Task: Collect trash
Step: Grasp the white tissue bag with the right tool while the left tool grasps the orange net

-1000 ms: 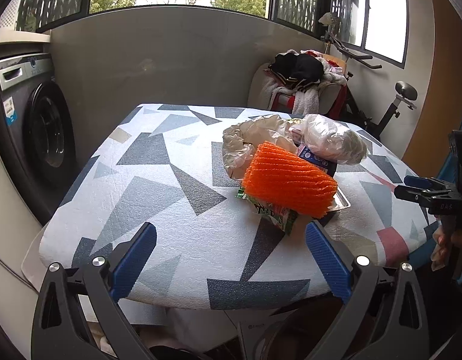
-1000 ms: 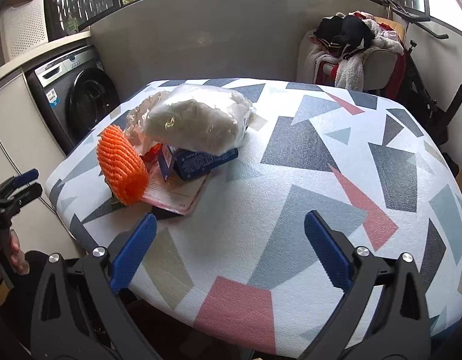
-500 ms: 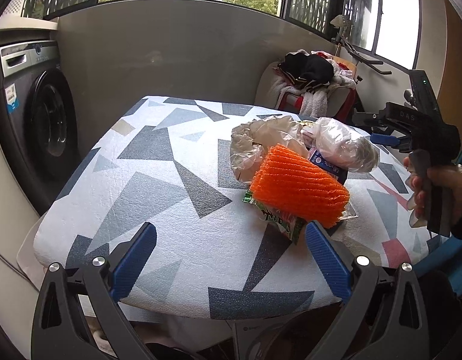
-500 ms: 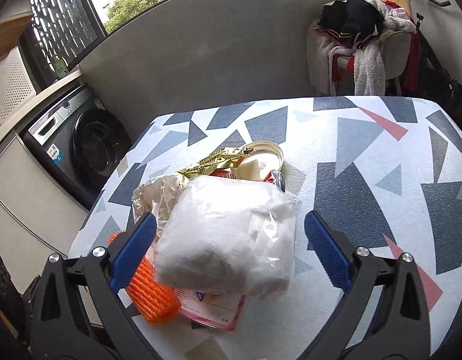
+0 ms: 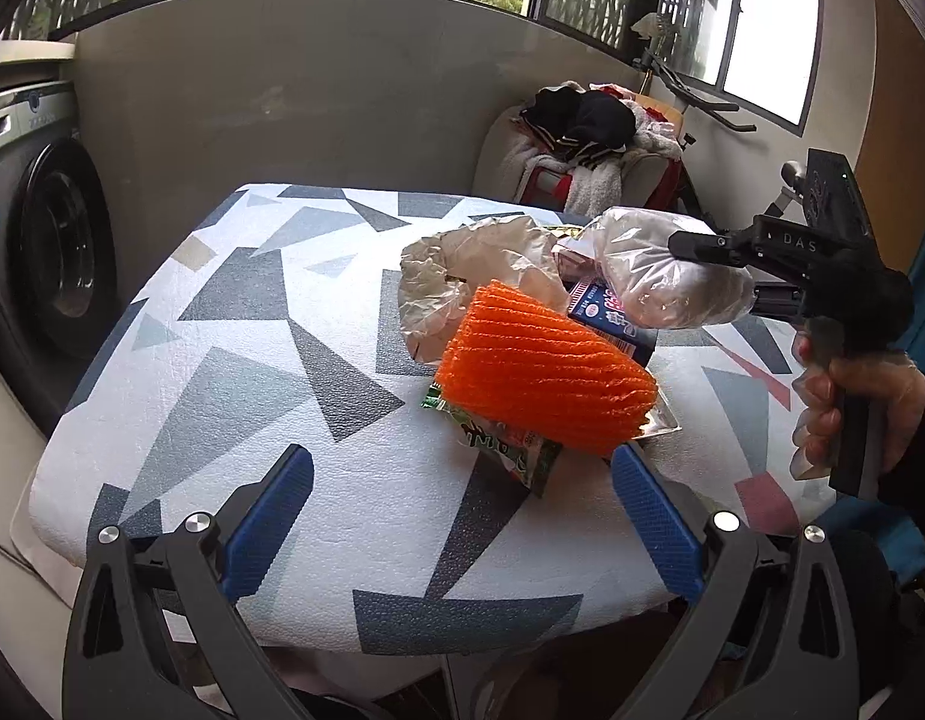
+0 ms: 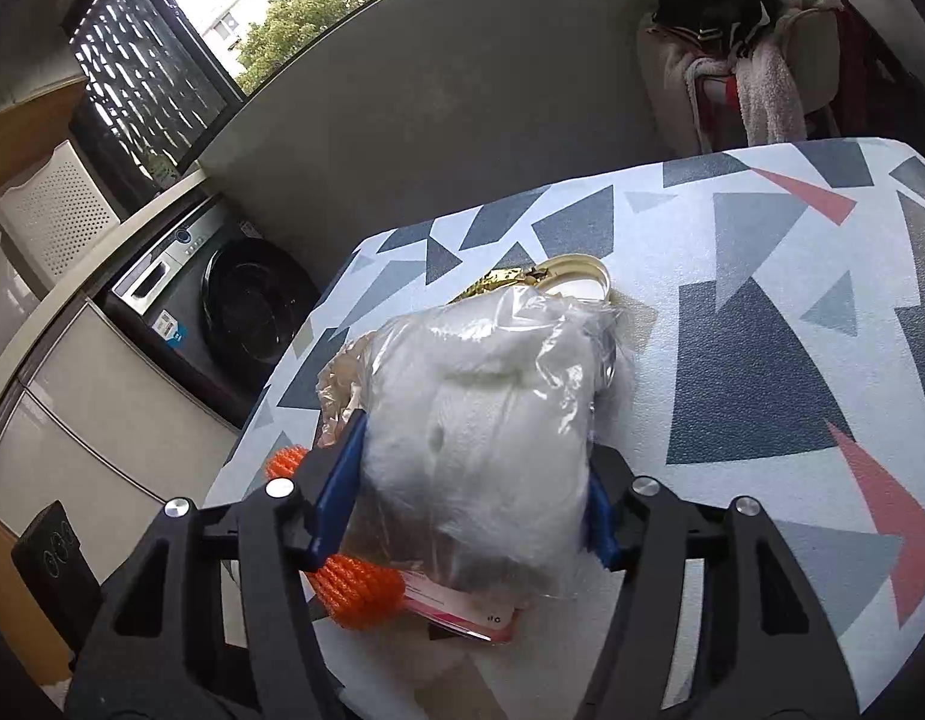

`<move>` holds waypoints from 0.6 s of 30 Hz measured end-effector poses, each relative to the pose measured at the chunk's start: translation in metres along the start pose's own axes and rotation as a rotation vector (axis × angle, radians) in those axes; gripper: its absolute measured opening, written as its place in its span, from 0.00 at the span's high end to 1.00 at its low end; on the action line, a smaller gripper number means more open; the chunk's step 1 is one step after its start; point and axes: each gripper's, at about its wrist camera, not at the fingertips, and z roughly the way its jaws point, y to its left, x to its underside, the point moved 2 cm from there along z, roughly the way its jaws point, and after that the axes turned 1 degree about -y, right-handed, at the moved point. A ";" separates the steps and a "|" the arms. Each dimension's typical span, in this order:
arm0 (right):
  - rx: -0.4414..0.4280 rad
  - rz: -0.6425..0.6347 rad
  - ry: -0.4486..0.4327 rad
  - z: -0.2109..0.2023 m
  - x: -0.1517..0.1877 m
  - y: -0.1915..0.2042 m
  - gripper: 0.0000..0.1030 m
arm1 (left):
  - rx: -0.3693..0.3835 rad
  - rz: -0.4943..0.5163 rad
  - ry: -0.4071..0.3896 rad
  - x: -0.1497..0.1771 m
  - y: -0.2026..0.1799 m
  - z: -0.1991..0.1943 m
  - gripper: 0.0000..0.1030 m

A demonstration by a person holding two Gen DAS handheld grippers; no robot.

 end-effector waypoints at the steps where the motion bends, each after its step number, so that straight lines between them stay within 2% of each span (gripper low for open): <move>1: 0.016 -0.040 -0.022 -0.008 0.001 0.004 0.41 | 0.013 -0.003 0.003 -0.002 -0.003 0.001 0.06; 4: 0.038 -0.112 -0.052 -0.028 0.004 0.007 0.42 | 0.059 -0.057 0.024 -0.011 -0.008 0.007 0.06; 7: 0.077 -0.144 -0.065 -0.045 0.010 0.001 0.42 | 0.095 -0.154 0.050 -0.024 -0.006 0.018 0.06; 11: 0.131 -0.169 -0.073 -0.061 0.021 -0.010 0.42 | 0.107 -0.270 0.088 -0.043 -0.003 0.038 0.19; 13: 0.145 -0.172 -0.078 -0.069 0.025 -0.015 0.42 | 0.101 -0.306 0.110 -0.051 -0.001 0.050 0.20; 18: 0.192 -0.208 -0.078 -0.083 0.037 -0.022 0.42 | 0.122 -0.523 0.197 -0.055 0.014 0.079 0.22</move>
